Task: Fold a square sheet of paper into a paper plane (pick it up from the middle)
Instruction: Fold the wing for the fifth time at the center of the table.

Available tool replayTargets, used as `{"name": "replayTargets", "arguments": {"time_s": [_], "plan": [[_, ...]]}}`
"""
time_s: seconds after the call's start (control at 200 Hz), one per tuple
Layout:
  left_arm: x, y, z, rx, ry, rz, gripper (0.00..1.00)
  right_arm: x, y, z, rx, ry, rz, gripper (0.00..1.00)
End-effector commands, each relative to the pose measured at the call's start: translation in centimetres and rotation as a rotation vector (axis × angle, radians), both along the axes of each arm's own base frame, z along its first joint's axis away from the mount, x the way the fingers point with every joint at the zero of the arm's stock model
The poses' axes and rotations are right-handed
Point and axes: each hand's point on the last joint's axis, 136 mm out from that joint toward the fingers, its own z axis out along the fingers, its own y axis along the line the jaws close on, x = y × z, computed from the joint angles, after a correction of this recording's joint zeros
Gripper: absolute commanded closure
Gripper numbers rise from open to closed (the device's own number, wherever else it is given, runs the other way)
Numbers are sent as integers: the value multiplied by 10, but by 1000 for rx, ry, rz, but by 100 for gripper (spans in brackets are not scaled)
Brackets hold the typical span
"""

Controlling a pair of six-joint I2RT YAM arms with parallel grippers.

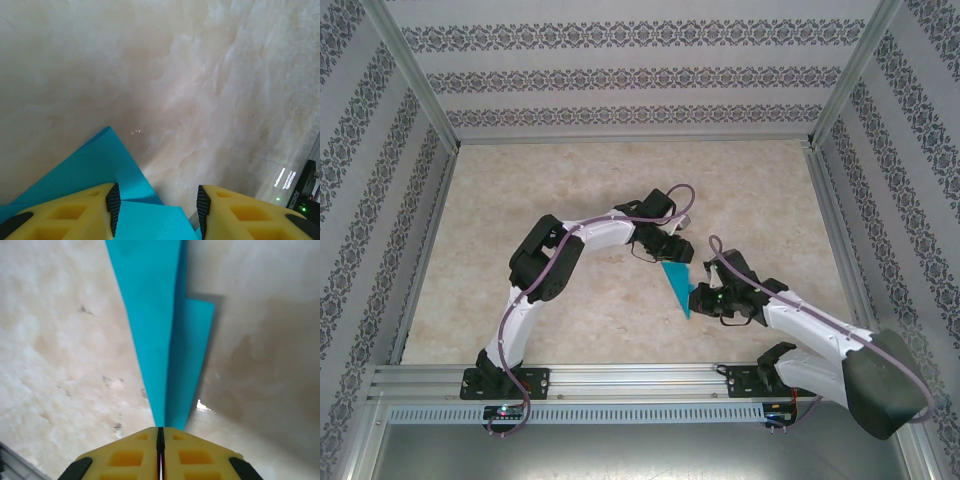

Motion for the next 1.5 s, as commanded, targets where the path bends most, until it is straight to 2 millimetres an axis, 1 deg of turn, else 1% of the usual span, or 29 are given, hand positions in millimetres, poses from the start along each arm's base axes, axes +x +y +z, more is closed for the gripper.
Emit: {"name": "replayTargets", "arguments": {"time_s": [0.0, 0.115, 0.205, 0.255, 0.335, 0.45, 0.55, 0.56, 0.575, 0.799, 0.974, 1.049, 1.179, 1.339, 1.409, 1.494], "plan": [[-16, 25, -50, 138, 57, -15, 51, 2, 7, 10, 81, -1, -16, 89], [-16, 27, -54, 141, 64, -18, 51, 9, 25, 15, 182, 6, 7, 89], [-17, 29, -55, 141, 69, -17, 51, 12, 36, 12, 211, 18, 26, 90], [-16, 30, -55, 143, 69, -16, 51, 11, 37, 7, 200, 29, 37, 89], [-16, 31, -56, 142, 74, -14, 51, 7, 34, -10, 171, 70, 35, 90], [-14, 32, -57, 145, 75, -14, 51, -4, 26, -34, 128, 131, 29, 90], [-14, 32, -60, 148, 78, -14, 51, -6, 22, -38, 108, 137, 24, 91], [-14, 32, -60, 147, 78, -15, 51, -12, 18, -44, 98, 154, 22, 91], [-13, 33, -60, 148, 78, -14, 51, -16, 16, -47, 93, 161, 21, 91], [-13, 36, -69, 167, 92, -20, 51, -33, 6, -54, 74, 196, 9, 91], [-13, 39, -74, 171, 98, -16, 51, -47, -7, -57, 27, 223, -14, 91], [-12, 37, -73, 163, 101, -17, 52, -55, -11, -58, 15, 240, -19, 91], [-10, 35, -69, 156, 97, -17, 52, -61, -16, -58, 2, 244, -30, 91], [-8, 31, -63, 137, 95, -22, 52, -63, -22, -51, -9, 225, -40, 91], [-8, 28, -58, 120, 94, -22, 52, -58, -20, -45, 12, 207, -46, 91], [-6, 24, -48, 101, 88, -25, 52, -48, -13, -32, 42, 169, -42, 91]]}}
